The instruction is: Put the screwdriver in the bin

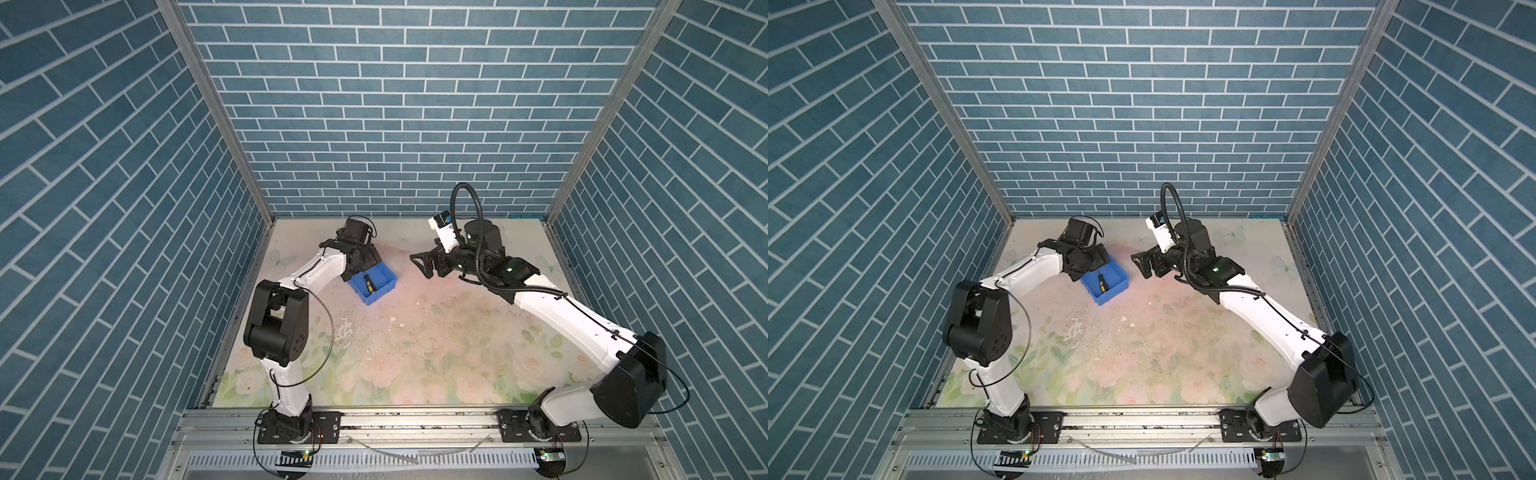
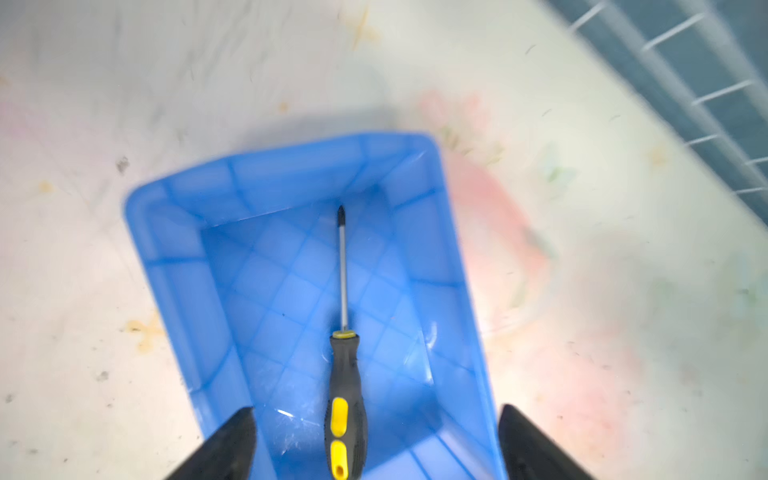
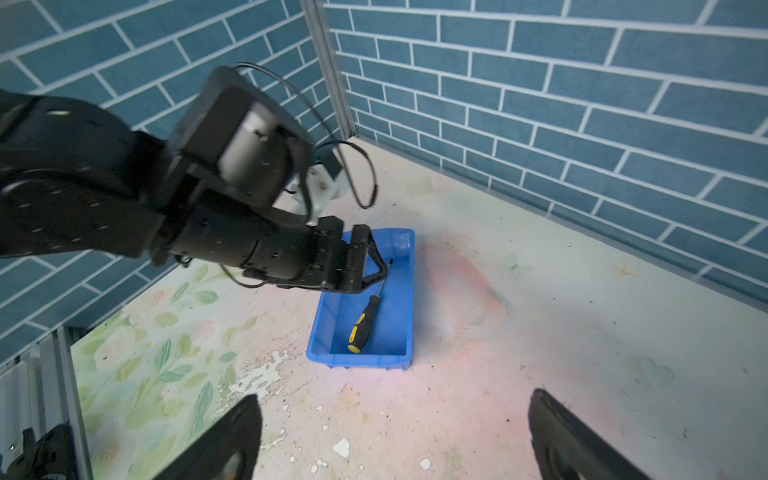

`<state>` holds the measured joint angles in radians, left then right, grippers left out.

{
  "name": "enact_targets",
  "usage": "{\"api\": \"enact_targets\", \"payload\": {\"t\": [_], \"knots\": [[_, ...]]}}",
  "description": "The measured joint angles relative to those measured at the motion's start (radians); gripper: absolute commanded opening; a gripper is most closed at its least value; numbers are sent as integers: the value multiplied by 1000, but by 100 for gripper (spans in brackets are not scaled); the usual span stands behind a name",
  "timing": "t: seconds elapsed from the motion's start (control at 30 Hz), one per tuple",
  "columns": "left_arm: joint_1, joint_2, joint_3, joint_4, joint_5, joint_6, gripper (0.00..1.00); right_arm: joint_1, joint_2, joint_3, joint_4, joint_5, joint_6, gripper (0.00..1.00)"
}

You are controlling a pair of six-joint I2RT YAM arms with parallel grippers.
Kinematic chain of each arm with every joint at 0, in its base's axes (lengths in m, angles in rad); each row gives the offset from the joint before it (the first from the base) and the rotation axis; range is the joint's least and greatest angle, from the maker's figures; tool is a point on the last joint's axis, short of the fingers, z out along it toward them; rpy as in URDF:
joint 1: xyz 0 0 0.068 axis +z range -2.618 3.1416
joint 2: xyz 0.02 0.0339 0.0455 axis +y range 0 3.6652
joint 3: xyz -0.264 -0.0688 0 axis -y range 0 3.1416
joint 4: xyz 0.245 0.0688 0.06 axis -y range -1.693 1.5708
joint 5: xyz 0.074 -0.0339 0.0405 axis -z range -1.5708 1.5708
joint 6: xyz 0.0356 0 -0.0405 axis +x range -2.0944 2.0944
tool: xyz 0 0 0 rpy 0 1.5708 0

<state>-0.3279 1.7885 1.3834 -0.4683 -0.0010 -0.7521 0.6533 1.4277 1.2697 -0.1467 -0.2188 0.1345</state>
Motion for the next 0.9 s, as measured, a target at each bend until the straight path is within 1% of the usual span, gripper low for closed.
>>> {"api": "enact_targets", "payload": {"t": [0.13,0.3,0.4,0.47,0.6,0.73,0.9], "knots": [[0,-125,-86,70,-29,81,100,-51,-24,-33,45,23,48,99],[0,-306,-259,191,-74,216,100,-131,-75,-116,105,92,136,99],[0,-419,-382,291,-98,309,100,-194,-110,-169,127,153,184,99],[1,-488,-465,361,-122,369,100,-230,-134,-206,142,215,192,99],[22,-570,-591,466,-166,490,100,-289,-193,-322,191,307,180,99],[67,-613,-720,575,-182,623,100,-383,-236,-502,281,372,124,97],[143,-620,-866,672,-187,736,100,-507,-196,-661,377,414,66,98]]}}
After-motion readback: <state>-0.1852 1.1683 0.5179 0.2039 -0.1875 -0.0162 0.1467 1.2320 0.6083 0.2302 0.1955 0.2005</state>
